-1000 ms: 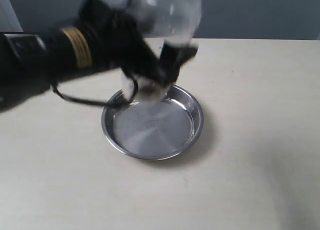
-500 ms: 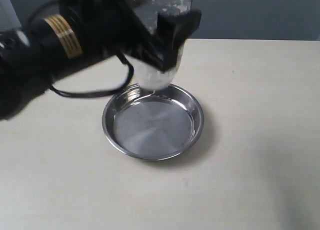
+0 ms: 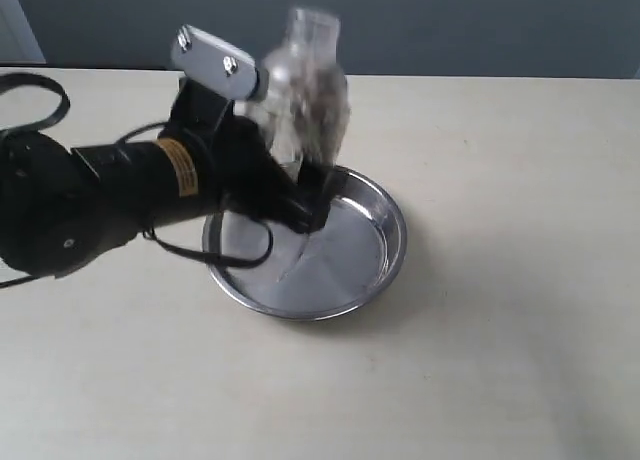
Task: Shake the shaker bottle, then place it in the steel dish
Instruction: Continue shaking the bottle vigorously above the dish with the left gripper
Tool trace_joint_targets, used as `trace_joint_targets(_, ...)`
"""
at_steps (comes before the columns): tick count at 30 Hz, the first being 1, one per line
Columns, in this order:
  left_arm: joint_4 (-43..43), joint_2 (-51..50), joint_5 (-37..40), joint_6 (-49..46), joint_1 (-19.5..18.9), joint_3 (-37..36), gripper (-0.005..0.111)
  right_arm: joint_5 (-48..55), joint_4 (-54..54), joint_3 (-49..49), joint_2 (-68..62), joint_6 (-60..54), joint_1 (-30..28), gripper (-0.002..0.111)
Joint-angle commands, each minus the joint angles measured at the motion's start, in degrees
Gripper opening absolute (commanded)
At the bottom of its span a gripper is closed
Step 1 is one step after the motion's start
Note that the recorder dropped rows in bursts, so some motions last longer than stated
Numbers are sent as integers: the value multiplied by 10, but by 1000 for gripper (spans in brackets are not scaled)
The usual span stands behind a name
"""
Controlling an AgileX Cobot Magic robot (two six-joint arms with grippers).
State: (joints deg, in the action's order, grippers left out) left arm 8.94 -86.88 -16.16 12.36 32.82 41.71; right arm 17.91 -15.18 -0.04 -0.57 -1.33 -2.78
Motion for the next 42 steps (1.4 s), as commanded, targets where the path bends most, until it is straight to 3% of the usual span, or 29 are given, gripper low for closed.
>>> trace_joint_targets(1,60,117,-108,3,20,56,0,-4,3,0,3,-1,2,-1)
trace_joint_targets(4,22,54,-5,-11,5,25,0,-4,3,0,3,-1,2,-1)
trace_joint_targets(7,20,8,38,2,5,4,0,-4,3,0,3,-1,2,-1)
trace_joint_targets(10,61,96,-54,5,34,40,0,-4,3,0,3,-1,2,-1)
trace_joint_targets(12,92,140,-102,-2,32,77,0,-5,3,0,3,-1,2,-1)
trace_joint_targets(14,36,129,-72,-9,22,67,0,-5,3,0,3,-1,2,-1)
trace_joint_targets(17,18,26,-18,-5,1,7,0,-5,3,0,3,-1,2,-1)
trace_joint_targets(19,12,3,-43,24,9,-8,0,-5,3,0,3,-1,2,-1)
trace_joint_targets(23,97,91,-163,16,35,32,0,-5,3,0,3,-1,2,-1)
trace_joint_targets(25,61,96,-136,-16,35,35,0,-4,3,0,3,-1,2,-1)
trace_joint_targets(27,16,34,-79,-42,21,2,0,-4,3,0,3,-1,2,-1)
trace_joint_targets(29,-30,-29,-76,-29,13,-25,0,-4,3,0,3,-1,2,-1)
trace_joint_targets(32,15,-2,-152,6,29,-31,0,-4,4,0,3,-1,2,-1)
trace_joint_targets(35,66,82,-251,-14,33,11,0,-4,3,0,3,-1,2,-1)
trace_joint_targets(39,-42,74,-103,-83,14,27,0,-4,3,0,3,-1,2,-1)
trace_joint_targets(42,-67,-6,-117,-66,-1,-29,0,-4,3,0,3,-1,2,-1)
